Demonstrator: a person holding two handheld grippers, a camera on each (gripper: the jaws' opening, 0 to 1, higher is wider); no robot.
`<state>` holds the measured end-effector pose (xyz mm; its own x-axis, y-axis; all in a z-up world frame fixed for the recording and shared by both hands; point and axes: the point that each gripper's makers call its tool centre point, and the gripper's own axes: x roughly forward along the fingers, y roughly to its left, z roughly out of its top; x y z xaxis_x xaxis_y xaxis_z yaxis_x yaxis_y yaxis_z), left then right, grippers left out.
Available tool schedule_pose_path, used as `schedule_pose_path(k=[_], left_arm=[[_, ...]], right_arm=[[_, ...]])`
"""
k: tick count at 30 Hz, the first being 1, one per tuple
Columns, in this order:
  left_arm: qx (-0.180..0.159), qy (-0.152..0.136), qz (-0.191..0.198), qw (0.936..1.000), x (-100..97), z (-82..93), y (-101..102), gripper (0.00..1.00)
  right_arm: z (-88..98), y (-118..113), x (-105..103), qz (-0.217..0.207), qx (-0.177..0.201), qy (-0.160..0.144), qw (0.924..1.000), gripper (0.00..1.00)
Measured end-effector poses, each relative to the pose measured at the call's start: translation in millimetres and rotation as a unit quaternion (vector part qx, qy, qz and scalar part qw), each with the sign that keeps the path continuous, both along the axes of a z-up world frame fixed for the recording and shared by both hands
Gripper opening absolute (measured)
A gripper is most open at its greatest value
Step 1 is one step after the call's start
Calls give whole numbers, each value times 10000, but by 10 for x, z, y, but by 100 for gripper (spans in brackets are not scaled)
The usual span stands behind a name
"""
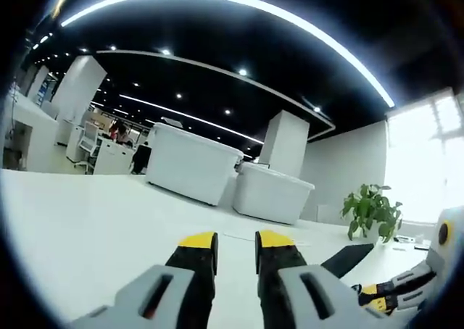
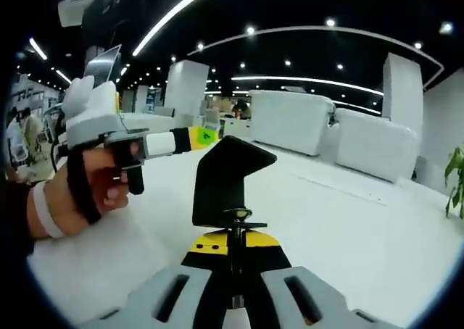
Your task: Clamp the fixed fixture on the desktop, loosen the retaining clip, secure it to the edge of the desk, and tighten the retaining clip.
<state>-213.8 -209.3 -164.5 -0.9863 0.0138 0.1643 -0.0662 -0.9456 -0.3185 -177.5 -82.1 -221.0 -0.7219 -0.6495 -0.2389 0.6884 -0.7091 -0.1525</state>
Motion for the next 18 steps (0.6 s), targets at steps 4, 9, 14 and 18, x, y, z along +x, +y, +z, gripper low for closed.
schedule_pose_path(k=[4, 9, 14, 18], left_arm=[[14, 7, 5, 10000, 3, 3, -14, 19], [102, 2, -5, 9999, -3, 0, -25, 18], [134, 121, -128, 9998, 1, 54, 31, 18], [48, 283, -266, 9992, 28, 135, 113, 18]], right_arm=[[23, -28, 41, 98, -179, -63, 9998, 1], [66, -29, 84, 199, -470, -237, 9984, 1], [124, 5, 107, 192, -669, -313, 9971, 1], [159, 33, 171, 198, -765, -299, 9964, 1]])
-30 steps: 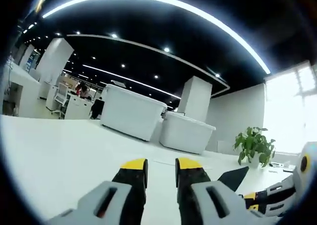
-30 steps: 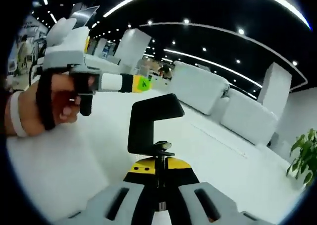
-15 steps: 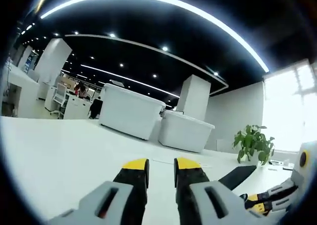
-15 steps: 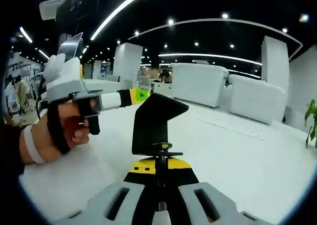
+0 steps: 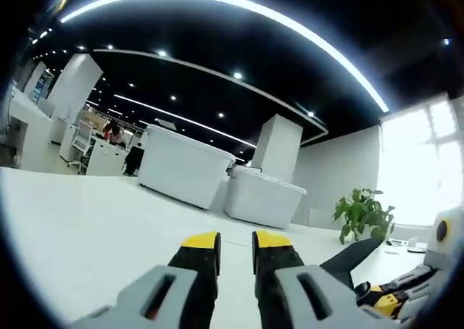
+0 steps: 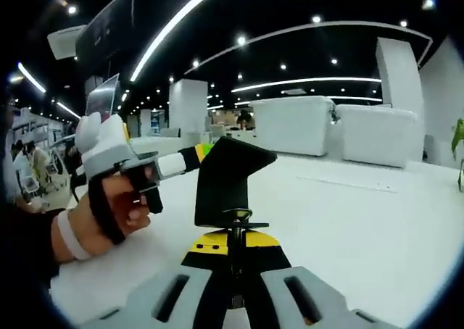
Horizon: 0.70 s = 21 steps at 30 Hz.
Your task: Clamp the fixed fixture on the desktop, loosen the retaining clip, secure it to the edge of the desk, and tighten the retaining clip.
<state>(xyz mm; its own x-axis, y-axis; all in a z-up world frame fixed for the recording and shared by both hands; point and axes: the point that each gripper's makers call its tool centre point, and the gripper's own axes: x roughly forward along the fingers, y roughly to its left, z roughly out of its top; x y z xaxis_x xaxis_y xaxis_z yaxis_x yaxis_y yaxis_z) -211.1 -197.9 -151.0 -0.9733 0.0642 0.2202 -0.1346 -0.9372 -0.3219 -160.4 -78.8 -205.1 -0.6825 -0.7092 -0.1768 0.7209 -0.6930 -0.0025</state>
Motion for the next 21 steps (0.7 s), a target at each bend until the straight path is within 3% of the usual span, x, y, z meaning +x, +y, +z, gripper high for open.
schedule_pose_path(k=[4, 8, 15, 16, 21], left_arm=[[-161, 188, -63, 9997, 55, 100, 60, 18], [-273, 198, -62, 9994, 169, 146, 61, 18], [-143, 158, 26, 9998, 637, 329, -121, 18], [-107, 135, -103, 9998, 713, 345, -111, 18], [68, 330, -144, 9993, 1070, 420, -234, 20]], right_arm=[[5, 49, 52, -23, -51, 36, 10000, 1], [16, 85, 108, -18, -92, 41, 9999, 1], [65, 122, 176, 18, -173, 58, 9998, 1], [66, 120, 197, 25, -175, 75, 9998, 1], [86, 123, 264, 33, -187, 84, 9998, 1]])
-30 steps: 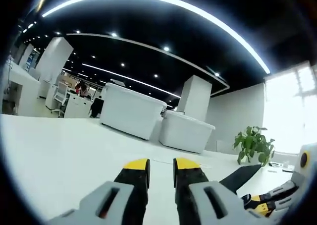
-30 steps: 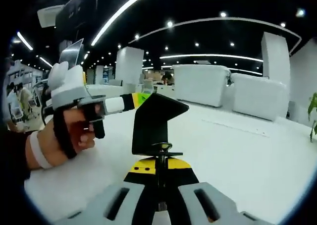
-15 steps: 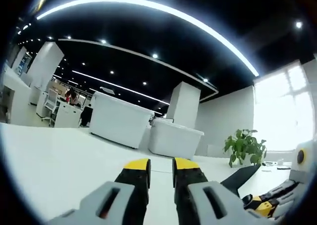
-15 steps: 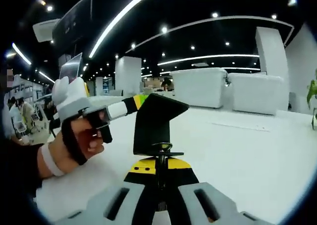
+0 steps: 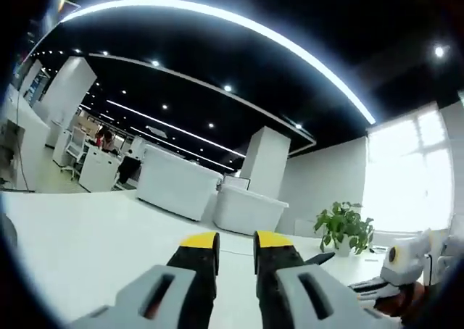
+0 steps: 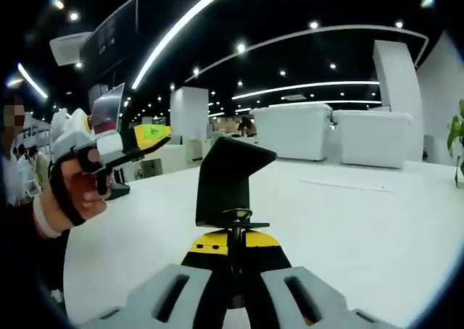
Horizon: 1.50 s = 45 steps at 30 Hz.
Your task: Clamp the fixed fixture on the desktop, loosen the retaining clip, secure it to the edge of the desk, and tighten the retaining clip.
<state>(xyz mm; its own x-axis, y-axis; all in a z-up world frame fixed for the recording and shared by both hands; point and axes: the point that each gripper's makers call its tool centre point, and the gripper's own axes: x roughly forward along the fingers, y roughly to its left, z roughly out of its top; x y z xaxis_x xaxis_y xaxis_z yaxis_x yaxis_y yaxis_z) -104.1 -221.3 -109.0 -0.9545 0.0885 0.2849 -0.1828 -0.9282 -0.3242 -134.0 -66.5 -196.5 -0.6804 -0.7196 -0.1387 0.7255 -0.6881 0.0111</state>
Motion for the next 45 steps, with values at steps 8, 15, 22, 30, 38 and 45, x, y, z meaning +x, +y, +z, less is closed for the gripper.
schedule_pose_path(k=[8, 15, 22, 30, 38, 45], left_arm=[[65, 63, 111, 9999, 392, -51, -144, 20], [-54, 19, 83, 9999, 613, -105, -136, 20], [-60, -3, 17, 10000, 875, -176, -120, 20], [11, -44, -160, 9999, 1075, -293, -59, 20], [21, -72, -302, 9995, 1259, -330, -19, 20], [20, -99, -424, 9991, 1417, -383, -31, 20]], right_arm=[[96, 67, 164, -18, -45, 50, 10000, 2], [124, 182, 310, -54, -4, 118, 9999, 2], [137, 329, 591, 6, -92, 118, 9999, 2], [183, 409, 860, -14, -128, 180, 9998, 2], [173, 469, 997, -135, -184, 165, 9996, 2], [92, 461, 1243, -153, -206, 133, 9996, 2]])
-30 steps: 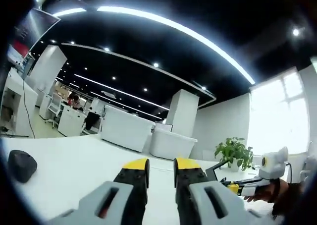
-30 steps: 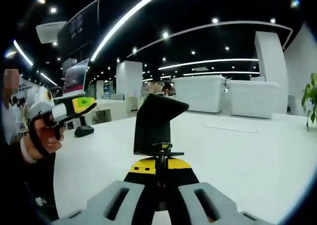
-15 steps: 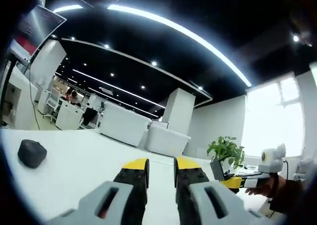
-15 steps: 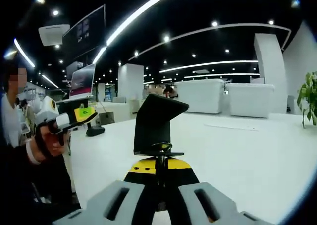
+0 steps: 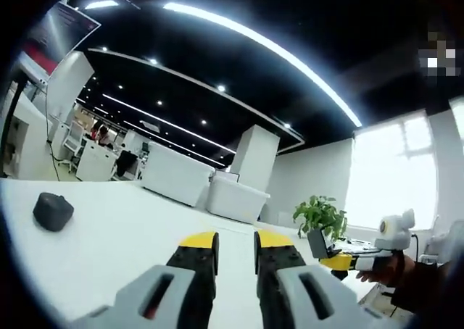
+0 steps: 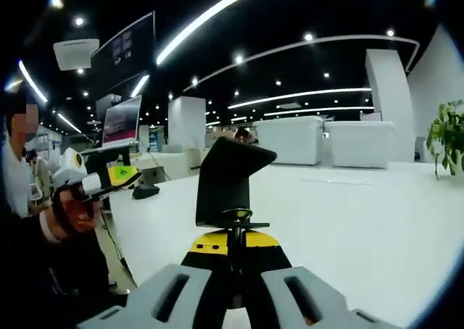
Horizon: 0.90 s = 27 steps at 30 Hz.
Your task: Clamp the fixed fixture on the desktop, loosen the retaining clip, secure it to the edge of the desk, and tighten the retaining clip.
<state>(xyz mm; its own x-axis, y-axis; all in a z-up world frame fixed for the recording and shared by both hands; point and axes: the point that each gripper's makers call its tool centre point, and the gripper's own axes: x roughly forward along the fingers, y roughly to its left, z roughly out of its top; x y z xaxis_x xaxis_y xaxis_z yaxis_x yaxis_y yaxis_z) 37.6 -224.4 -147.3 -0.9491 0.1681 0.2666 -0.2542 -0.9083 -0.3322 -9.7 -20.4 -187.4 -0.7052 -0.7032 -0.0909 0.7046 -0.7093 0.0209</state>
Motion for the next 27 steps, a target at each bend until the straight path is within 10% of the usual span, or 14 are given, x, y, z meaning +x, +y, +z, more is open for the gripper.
schedule_pose_path(k=[27], left_arm=[[61, -98, -308, 9995, 658, -271, -166, 20]], right_arm=[[-329, -352, 1110, 188, -110, -79, 9997, 2]])
